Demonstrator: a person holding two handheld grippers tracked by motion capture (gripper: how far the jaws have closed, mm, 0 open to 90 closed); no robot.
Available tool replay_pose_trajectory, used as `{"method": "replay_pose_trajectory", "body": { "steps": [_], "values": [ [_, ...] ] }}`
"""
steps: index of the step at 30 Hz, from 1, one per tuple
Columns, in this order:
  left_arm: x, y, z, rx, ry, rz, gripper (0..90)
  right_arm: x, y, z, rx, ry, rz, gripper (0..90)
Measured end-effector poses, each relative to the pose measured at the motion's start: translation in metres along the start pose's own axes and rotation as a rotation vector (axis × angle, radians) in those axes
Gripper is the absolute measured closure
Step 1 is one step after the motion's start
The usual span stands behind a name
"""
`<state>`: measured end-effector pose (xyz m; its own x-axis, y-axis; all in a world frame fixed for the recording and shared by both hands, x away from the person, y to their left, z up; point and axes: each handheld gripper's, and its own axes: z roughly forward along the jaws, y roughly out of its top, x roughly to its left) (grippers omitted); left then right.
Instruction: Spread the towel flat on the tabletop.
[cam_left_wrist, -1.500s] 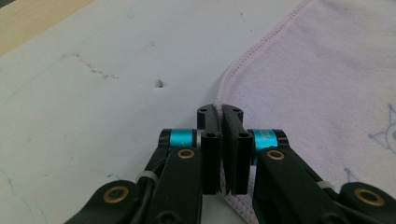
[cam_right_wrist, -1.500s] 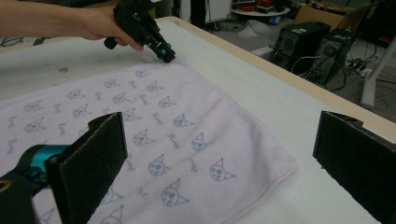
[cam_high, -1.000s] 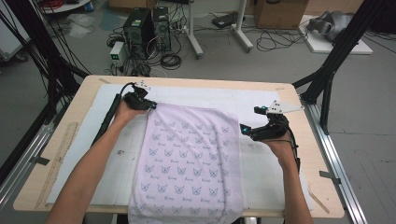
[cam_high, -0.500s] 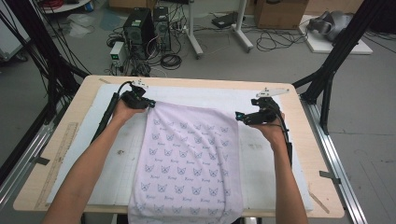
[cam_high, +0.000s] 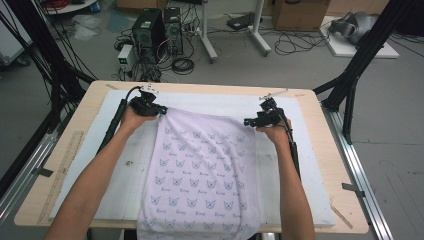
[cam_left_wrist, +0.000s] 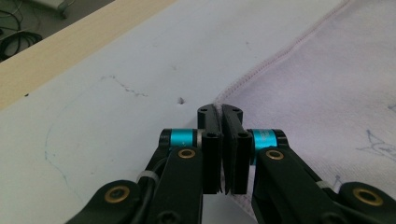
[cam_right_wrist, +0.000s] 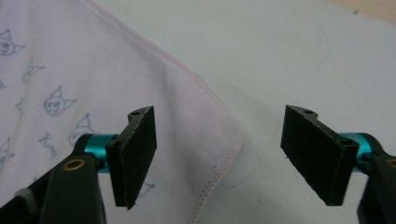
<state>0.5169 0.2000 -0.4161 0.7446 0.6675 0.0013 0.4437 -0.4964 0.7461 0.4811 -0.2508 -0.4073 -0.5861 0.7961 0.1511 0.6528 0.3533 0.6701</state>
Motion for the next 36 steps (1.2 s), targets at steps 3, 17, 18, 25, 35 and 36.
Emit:
{"method": "replay_pose_trajectory", "body": {
  "steps": [3,17,18,25,35,36],
  "values": [
    [-0.001,0.0,0.001,0.0,0.001,0.0,86.4,-0.004,-0.002,0.004,0.013,0.008,0.04,35.8],
    [-0.001,0.0,0.001,-0.006,-0.001,0.01,86.4,-0.016,-0.007,0.015,0.066,0.06,0.197,55.6],
    [-0.002,0.0,0.001,-0.006,-0.002,0.011,86.4,-0.016,-0.007,0.015,0.067,0.064,0.2,57.8],
    [-0.002,0.001,0.0,-0.01,-0.002,0.011,86.4,-0.013,-0.005,0.017,0.066,0.067,0.182,68.8],
    [-0.002,0.001,-0.001,-0.021,-0.003,0.007,86.4,-0.005,0.001,0.013,0.039,0.008,0.053,82.0],
    [-0.002,0.001,-0.001,-0.027,-0.004,0.003,86.4,-0.003,0.002,0.012,0.032,-0.007,0.029,82.1]
  ]
}}
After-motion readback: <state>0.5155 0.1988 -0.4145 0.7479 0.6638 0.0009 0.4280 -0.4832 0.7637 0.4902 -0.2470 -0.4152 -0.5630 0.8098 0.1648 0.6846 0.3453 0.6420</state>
